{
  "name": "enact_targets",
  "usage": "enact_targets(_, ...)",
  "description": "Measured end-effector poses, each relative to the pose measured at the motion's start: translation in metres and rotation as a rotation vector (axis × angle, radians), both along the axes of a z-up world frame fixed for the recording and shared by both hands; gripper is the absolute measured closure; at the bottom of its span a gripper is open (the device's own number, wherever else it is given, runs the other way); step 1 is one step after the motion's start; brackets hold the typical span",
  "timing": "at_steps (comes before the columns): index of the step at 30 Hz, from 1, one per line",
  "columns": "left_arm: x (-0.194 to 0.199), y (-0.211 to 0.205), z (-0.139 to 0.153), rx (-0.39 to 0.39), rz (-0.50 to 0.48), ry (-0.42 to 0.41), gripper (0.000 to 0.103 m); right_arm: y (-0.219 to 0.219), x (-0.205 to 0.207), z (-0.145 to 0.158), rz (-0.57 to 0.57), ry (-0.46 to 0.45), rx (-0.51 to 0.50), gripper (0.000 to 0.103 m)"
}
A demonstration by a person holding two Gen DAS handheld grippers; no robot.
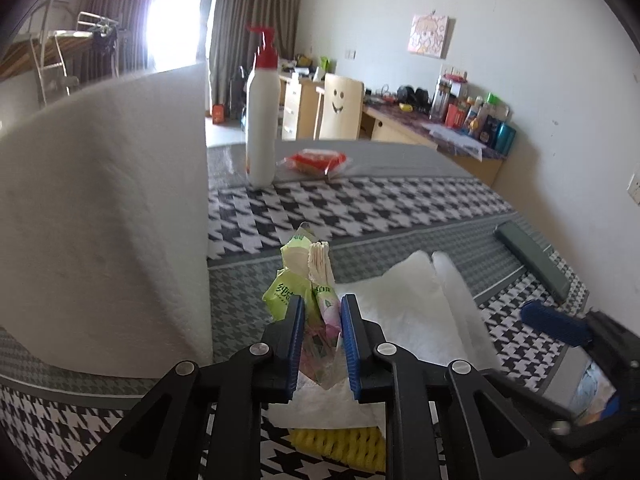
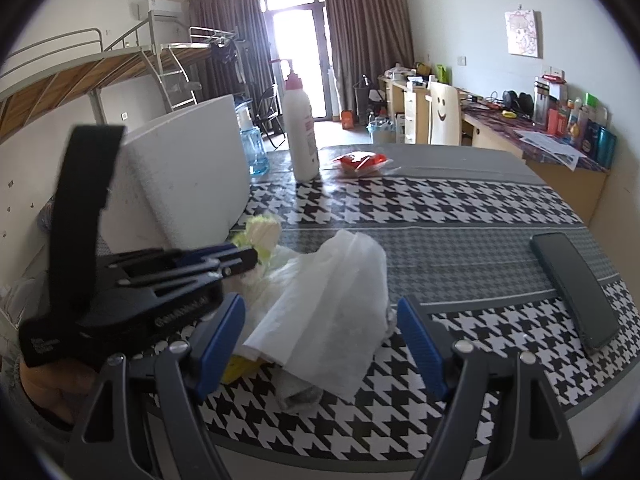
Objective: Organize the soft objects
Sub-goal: 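Close right gripper on the white tissue while left gripper closes on the flower bag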
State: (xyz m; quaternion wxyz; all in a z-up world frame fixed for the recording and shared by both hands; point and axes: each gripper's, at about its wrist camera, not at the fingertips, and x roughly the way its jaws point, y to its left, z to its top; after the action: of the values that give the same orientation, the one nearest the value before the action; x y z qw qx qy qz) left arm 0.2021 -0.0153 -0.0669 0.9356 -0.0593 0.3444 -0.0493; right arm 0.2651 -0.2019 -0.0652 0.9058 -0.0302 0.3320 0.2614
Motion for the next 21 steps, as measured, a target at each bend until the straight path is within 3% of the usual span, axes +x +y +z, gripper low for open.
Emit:
enact_targets(7,-0.021,0.001,0.024,0.005,-0.021,-0.087,0.083,0.007,-0.002,0.001,0.019,-0.005,-0.012,0.021)
enact_targets(13,-0.029,0.005,0.03,0.01,-0.018,-0.109,0.083,0.016,0.0,-0.004,0.03,0.011,-0.026,0.022)
enact_targets(15,-0.03,0.007,0.03,0.006,-0.015,-0.108,0.083,0.018,0.001,-0.007,0.034,0.025,-0.034,0.03)
enact_targets(19,-0.032,0.01,0.03,-0.002,-0.011,-0.106,0.083,0.021,0.004,-0.013,0.03,0.052,-0.054,0.035)
enact_targets(21,-0.032,0.009,0.03,0.002,-0.012,-0.109,0.083,0.023,0.005,-0.016,0.026,0.068,-0.073,0.047)
